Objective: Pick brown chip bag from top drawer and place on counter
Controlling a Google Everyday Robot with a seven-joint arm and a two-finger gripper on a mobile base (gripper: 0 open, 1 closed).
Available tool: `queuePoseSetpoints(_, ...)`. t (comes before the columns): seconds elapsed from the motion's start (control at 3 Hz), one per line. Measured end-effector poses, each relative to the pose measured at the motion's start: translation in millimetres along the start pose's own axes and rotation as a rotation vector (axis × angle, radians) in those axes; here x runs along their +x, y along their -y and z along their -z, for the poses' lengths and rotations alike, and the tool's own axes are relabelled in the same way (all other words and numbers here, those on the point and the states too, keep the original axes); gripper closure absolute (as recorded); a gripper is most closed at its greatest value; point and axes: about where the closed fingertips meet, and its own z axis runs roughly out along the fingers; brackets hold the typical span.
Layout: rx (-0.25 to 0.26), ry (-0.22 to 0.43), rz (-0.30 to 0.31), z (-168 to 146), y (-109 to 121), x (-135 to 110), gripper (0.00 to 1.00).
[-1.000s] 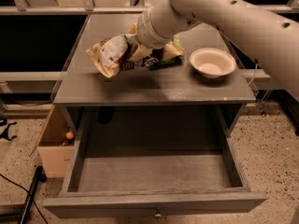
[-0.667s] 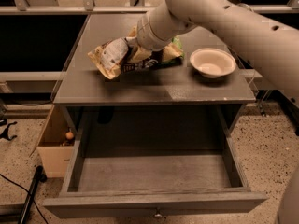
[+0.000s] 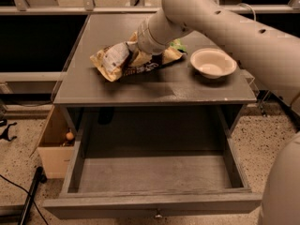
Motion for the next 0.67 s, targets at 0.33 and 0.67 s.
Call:
queuePoseSetpoints(0.33, 0.000, 0.000, 0.000, 0.5, 0.4, -0.3, 0.85)
queuePoseSetpoints(0.67, 0.000, 0.000, 0.000, 0.5, 0.4, -0.3, 0.62)
